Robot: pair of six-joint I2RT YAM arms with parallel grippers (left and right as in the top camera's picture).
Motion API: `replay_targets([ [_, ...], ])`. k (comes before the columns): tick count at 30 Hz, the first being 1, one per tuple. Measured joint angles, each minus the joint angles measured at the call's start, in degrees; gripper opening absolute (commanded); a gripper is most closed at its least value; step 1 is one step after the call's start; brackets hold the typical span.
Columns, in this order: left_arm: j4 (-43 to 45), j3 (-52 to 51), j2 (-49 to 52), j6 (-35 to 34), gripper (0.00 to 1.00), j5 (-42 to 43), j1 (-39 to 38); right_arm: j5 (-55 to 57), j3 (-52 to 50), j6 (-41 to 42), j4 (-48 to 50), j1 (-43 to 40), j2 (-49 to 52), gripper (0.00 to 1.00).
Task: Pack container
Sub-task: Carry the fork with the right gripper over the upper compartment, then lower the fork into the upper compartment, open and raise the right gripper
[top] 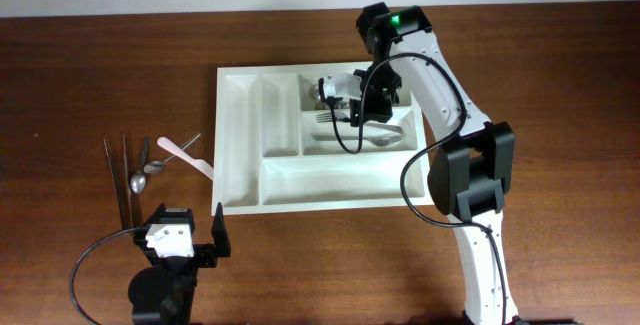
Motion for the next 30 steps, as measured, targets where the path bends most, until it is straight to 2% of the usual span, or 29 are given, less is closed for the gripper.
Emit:
replay_targets([
  [2,0.00,0.00,0.00,0.00,0.99,0.00,0.00,-0.07,-1.33,-0.48,1.29,0.00,0.02,0.04],
  [5,0.00,0.00,0.00,0.00,0.99,0.00,0.00,-0.09,-2.64,-0.52,3.02,0.00,0.02,0.60],
  [6,0.00,0.00,0.00,0.02,0.99,0.00,0.00,-0.09,-2.82,-0.72,3.10,0.00,0.02,0.70],
  [7,0.00,0.00,0.00,0.02,0.99,0.00,0.00,-0.09,-2.89,-0.72,3.13,0.00,0.02,0.75],
  [14,0.00,0.00,0.00,0.00,0.99,0.00,0.00,-0.09,-2.93,2.82,3.54,0.00,0.02,0.83],
  [17,0.00,0.00,0.00,0.00,0.99,0.00,0.00,-0.04,-2.58,7.48,3.39,0.00,0.02,0.93],
  [21,0.00,0.00,0.00,0.02,0.99,0.00,0.00,1.75,2.34,18.99,1.84,-0.31,0.13,1.00],
  [30,0.00,0.00,0.00,0.00,0.99,0.00,0.00,10.45,19.58,50.51,-4.39,-6.93,0.11,0.99],
])
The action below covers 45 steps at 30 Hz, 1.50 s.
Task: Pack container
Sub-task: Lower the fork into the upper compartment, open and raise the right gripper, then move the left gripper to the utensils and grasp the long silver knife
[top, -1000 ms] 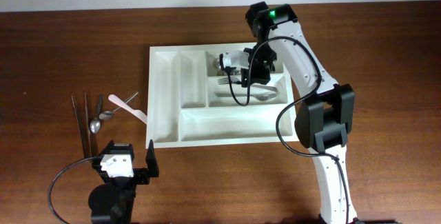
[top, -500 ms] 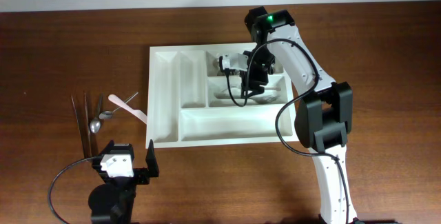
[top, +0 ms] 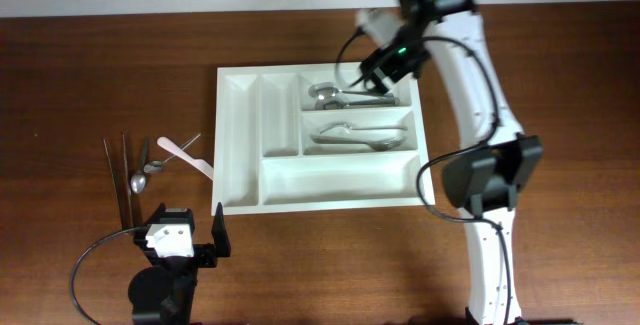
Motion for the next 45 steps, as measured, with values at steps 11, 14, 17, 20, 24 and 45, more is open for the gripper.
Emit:
replay_targets([
  [11,0.76,-0.02,0.00,0.00,0.99,-0.04,0.00,4.07,1.20,21.14,-5.64,-16.96,0.02,0.99],
  [14,2.97,-0.02,-0.02,0.02,0.99,-0.07,0.00,4.22,1.20,22.51,-6.62,-19.93,0.02,0.99],
  [17,1.92,-0.02,0.00,0.00,0.99,-0.13,0.00,4.37,1.20,23.32,-6.64,-21.86,0.02,0.99],
  [20,4.15,-0.04,0.00,-0.02,0.99,-0.55,0.00,4.39,1.20,23.76,-6.64,-22.58,0.02,0.99],
  [24,7.26,0.07,-0.02,-0.96,0.99,0.11,0.00,4.37,1.20,23.96,-6.54,-22.60,0.02,0.99],
  [45,-38.99,53.40,46.77,-5.68,0.99,-0.35,0.09,4.37,1.20,24.00,-6.45,-22.60,0.02,0.99],
])
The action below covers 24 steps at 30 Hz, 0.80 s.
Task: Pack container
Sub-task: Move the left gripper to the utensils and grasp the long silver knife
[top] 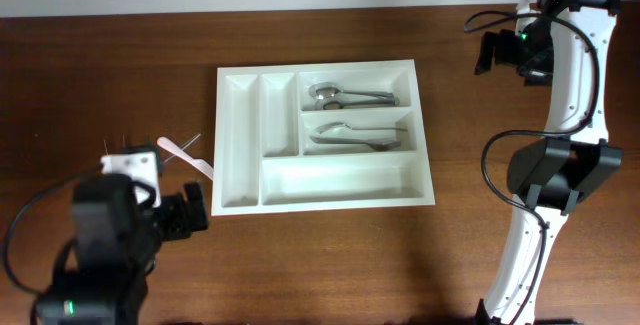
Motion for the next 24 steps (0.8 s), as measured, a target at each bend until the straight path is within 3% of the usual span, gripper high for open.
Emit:
replay_targets([
  [7,-1.73,1.75,10.78,-0.02,0.99,10.21,0.00,0.00,0.00,-0.02,-0.02,0.00,0.00,0.99],
  [14,3.15,1.75,17.79,-0.04,0.99,13.79,0.00,0.00,0.00,-0.02,0.00,0.00,0.00,0.99],
  [17,4.57,1.75,20.44,-0.55,0.99,10.91,0.00,0.00,0.00,0.02,0.00,0.00,0.00,0.99],
  [24,4.42,1.77,25.51,-9.05,0.99,-6.14,6.38,0.00,0.00,0.02,0.00,0.00,0.00,0.99],
])
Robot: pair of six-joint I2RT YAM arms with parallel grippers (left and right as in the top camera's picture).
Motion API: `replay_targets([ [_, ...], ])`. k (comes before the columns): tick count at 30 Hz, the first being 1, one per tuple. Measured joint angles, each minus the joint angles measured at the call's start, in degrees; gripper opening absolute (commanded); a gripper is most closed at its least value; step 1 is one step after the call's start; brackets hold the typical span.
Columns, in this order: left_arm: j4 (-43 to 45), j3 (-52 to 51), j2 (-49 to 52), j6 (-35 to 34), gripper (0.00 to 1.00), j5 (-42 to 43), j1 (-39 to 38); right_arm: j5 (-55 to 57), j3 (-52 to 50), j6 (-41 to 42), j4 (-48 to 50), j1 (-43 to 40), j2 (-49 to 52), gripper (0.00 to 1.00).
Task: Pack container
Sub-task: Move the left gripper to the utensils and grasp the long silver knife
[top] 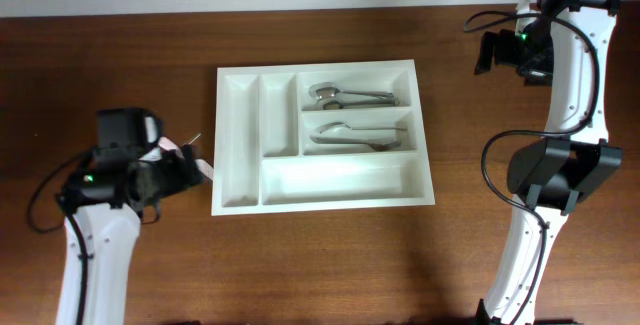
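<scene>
The white cutlery tray (240, 197) lies mid-table. Its top right compartment holds metal cutlery (350, 95), and the one below holds a metal spoon (355, 136). Left of the tray, a pale pink utensil (176, 146) pokes out from under my left gripper (195, 173), which hovers low over it and looks open. My left arm hides the other loose utensils. My right gripper (487, 53) hangs far off to the tray's right, open and holding nothing.
The tray's two narrow left compartments and its long front compartment (340, 177) hold nothing. The right arm's base (555, 170) stands to the right of the tray. Bare wooden table lies in front of the tray.
My left arm has moved away from the front edge toward the tray. Its gripper now sits over the pale pink utensil and covers the chopsticks and spoon. The right arm has not moved.
My right gripper was down in the tray's right compartments while the left arm rested at the front. Then it was at the top compartment with cutlery lying there. Then it was withdrawn to the far right and the left arm had risen; now the left gripper is over the loose utensils.
</scene>
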Motion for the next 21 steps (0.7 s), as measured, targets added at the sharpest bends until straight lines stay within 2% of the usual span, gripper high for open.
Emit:
replay_targets([
  [4,0.09,0.00,3.13,-2.10,0.99,-7.15,6.75,0.00,0.00,-0.02,-0.02,0.00,0.00,0.99],
  [10,0.33,0.09,11.02,-3.17,0.98,-10.21,14.25,0.00,0.00,-0.04,-0.02,0.00,0.00,0.99],
  [13,1.44,0.09,14.97,-3.30,0.90,-10.34,15.50,0.00,0.00,-0.02,-0.02,0.00,0.00,0.99],
  [21,7.02,0.09,23.63,-1.38,0.90,-9.92,15.69,0.00,0.00,-0.04,-0.02,0.00,0.00,0.99],
])
